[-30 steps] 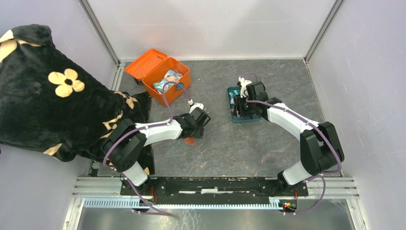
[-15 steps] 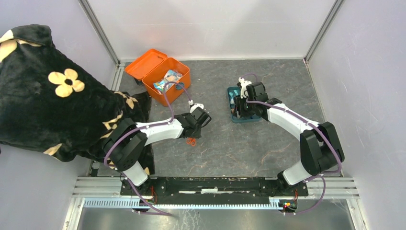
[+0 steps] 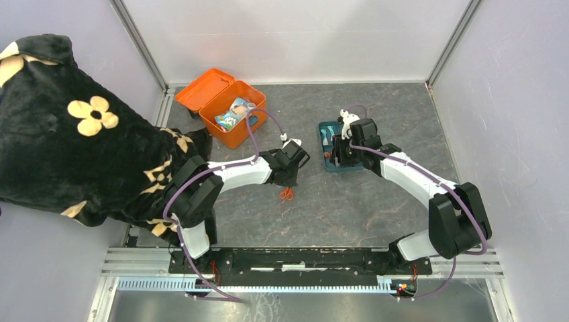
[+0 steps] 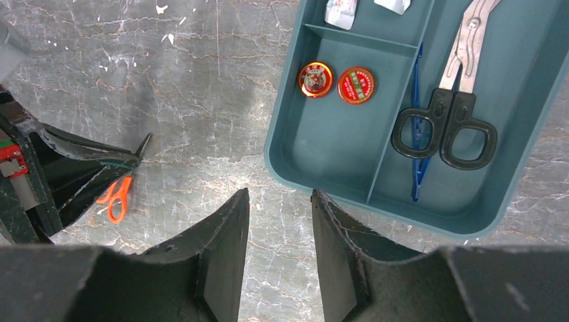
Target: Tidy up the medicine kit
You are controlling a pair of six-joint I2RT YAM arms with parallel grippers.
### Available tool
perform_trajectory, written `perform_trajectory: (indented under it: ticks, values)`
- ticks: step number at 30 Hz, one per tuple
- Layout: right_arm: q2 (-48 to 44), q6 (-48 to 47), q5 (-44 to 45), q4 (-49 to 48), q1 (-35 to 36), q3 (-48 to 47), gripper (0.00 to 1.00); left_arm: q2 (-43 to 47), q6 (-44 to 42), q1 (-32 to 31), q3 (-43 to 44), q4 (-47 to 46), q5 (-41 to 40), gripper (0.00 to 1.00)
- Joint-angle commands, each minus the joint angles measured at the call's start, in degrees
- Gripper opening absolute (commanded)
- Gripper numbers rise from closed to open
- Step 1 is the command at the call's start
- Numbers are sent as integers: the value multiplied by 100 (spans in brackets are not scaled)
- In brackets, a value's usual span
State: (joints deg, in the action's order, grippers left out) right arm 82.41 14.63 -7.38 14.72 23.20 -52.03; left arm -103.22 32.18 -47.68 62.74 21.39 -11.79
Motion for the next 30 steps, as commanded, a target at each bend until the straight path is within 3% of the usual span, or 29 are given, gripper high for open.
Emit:
perform_trajectory:
  ticks: [1, 12, 16, 23, 30]
  values:
    - [-207, 242, -200, -377, 1, 167, 45, -95, -150, -30, 424, 120, 201, 2]
    - [-249, 543, -531, -556, 5, 360, 45, 279, -188, -22, 542, -1, 216, 2]
    - [-364, 971, -253, -690, 224, 518, 46, 714, -199, 117, 444, 0, -52, 2]
    - [-353, 2115, 258, -1321, 1082, 852, 46, 1328, -129, 679, -391, -226, 43, 3]
    - [-275, 2143, 525, -1251, 1218, 723, 47, 1382, 48, 699, -1211, -644, 419, 2]
